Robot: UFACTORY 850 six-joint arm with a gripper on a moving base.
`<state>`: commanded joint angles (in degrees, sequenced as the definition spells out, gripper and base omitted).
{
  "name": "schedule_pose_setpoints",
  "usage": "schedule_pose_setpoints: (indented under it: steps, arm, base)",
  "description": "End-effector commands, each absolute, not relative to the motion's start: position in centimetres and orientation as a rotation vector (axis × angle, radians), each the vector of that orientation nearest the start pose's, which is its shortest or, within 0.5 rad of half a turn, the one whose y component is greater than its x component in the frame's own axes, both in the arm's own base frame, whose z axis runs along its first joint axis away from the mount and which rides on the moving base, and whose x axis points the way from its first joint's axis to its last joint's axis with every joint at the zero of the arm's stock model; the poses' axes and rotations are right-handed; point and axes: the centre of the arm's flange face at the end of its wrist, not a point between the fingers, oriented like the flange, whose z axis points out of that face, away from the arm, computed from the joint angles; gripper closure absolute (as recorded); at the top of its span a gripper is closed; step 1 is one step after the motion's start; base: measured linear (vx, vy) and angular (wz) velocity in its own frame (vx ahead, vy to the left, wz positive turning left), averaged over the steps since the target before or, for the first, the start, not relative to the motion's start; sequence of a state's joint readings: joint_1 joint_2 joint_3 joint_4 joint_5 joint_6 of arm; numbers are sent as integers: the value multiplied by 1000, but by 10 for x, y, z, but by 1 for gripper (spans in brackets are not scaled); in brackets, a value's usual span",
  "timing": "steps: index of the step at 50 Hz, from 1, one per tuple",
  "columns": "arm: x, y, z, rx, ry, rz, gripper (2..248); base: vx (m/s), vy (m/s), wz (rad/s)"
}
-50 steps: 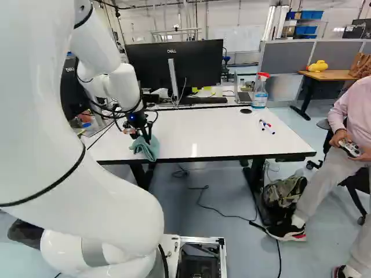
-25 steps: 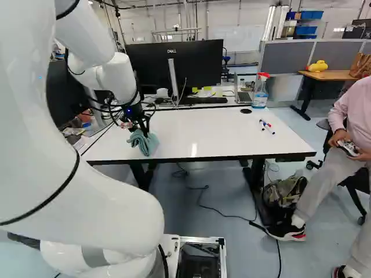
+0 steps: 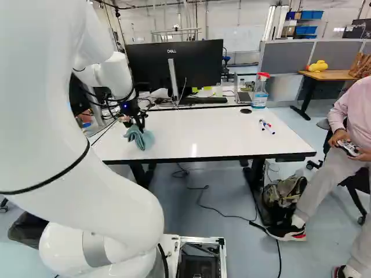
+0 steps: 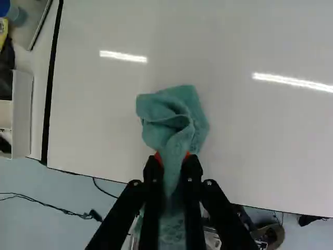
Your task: Clean the table with the green towel
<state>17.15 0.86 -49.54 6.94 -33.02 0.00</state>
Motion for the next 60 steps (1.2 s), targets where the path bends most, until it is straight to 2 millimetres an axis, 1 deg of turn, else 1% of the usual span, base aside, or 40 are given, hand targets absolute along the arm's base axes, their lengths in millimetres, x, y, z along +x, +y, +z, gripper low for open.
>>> schedule_pose_setpoints:
  steps: [11, 27, 39, 60]
  arm:
    - [435, 157, 513, -2959, -361, -430, 203]
    - [434, 188, 513, -2938, -450, -425, 203]
    - [422, 207, 513, -2921, -520, -419, 203]
    - [390, 236, 513, -2886, -644, -405, 203]
  base:
    - [0, 0, 0]
    - [0, 0, 0]
    - [0, 0, 0]
    - [0, 0, 0]
